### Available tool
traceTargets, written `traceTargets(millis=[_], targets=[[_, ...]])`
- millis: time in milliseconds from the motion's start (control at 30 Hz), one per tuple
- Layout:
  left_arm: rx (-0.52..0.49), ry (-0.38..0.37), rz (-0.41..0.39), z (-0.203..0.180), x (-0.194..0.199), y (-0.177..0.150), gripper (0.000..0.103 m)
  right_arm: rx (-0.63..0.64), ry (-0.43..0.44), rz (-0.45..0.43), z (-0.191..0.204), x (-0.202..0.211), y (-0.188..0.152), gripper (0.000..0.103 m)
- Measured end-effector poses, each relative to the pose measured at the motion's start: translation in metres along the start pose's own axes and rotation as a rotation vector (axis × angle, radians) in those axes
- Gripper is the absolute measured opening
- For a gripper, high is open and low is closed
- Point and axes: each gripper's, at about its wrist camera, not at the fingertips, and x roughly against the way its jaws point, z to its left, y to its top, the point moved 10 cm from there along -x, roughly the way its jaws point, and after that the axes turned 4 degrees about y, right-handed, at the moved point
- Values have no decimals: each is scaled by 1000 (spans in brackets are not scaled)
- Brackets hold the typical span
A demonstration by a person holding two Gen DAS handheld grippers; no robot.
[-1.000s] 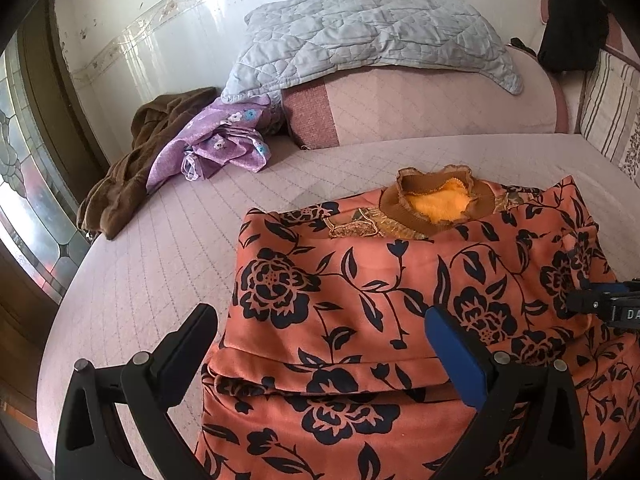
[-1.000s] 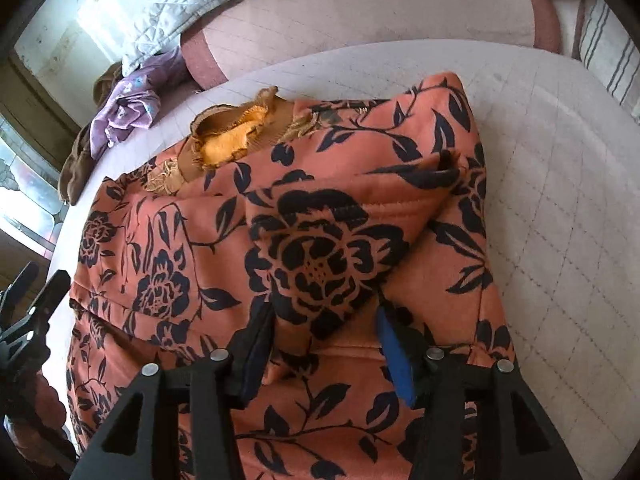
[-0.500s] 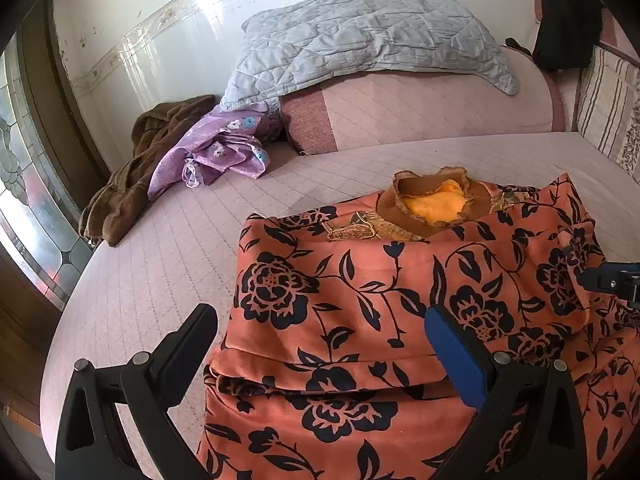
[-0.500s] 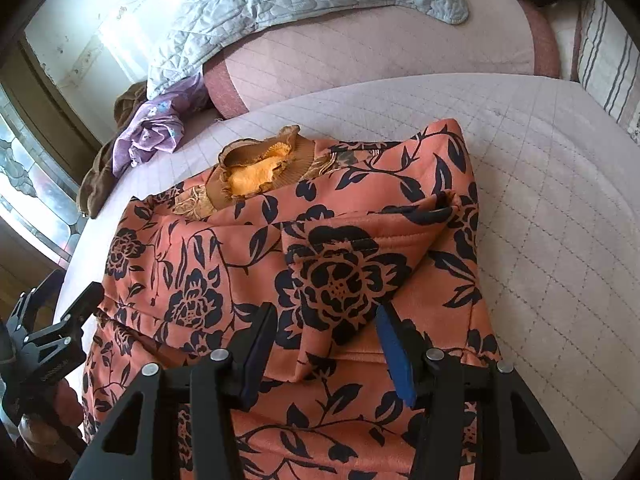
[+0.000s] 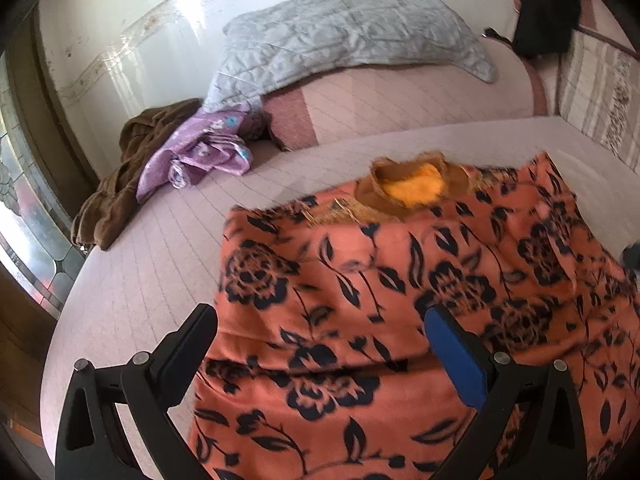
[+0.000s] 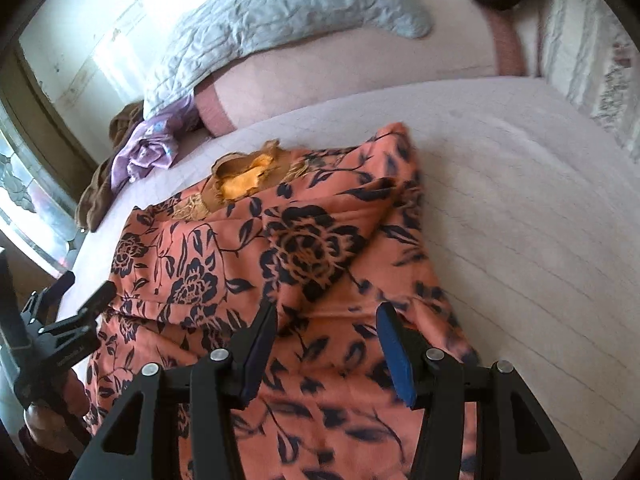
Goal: Fold small clothes
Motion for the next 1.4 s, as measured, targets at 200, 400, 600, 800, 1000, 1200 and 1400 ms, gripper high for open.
traceTargets(millis=[200, 400, 600, 800, 1000, 1200, 1400], targets=[[-33, -33, -1, -15, 15, -17, 103, 18, -29, -94, -1, 66, -26, 55], [2, -46, 1, -14, 37, -38, 103, -15, -82, -19, -23, 96, -108, 55], [36, -24, 35, 4, 60, -86, 103, 37, -116, 32, -21, 102, -149, 55], [115, 32, 136, 39, 68, -148, 103, 72, -16, 31, 9, 93, -150, 57], [222, 94, 174, 88, 97, -184, 103, 87, 62, 33, 26, 82, -154, 63], [325, 140, 247, 133, 118, -222, 103, -30, 79, 18, -7, 82, -146, 69], [412, 99, 301, 152, 116, -233, 103, -142, 54, 22, -48, 87, -148, 69]])
